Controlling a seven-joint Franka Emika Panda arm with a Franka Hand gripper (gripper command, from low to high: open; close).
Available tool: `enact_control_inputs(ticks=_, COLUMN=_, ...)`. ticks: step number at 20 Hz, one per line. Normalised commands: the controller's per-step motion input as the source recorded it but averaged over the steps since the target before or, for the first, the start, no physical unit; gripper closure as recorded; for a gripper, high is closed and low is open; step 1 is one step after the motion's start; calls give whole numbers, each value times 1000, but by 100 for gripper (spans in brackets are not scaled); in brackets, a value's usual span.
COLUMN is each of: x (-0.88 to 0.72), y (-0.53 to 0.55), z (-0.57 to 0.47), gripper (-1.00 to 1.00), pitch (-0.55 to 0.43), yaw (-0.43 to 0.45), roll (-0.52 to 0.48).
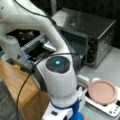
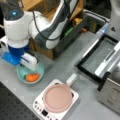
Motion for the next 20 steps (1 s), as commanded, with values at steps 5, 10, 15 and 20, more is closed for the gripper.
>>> enact_control_inputs(ticks=5, x=75, y=-21, z=-64, gripper=100, pitch=-63, yaw=36, roll=115)
enact_control_inputs(ticks=10, x=110, y=63, z=-5, gripper=100, pitch=-37, yaw=-24, roll=92)
enact_control_inputs(ticks=15, x=111, y=26, z=1, gripper=-100, pitch=-29, yaw=-31, roll=92)
enact_control_inputs(ticks=20, x=137, y=-38, z=-6, gripper=-100, pitch=-26, yaw=-32, roll=90)
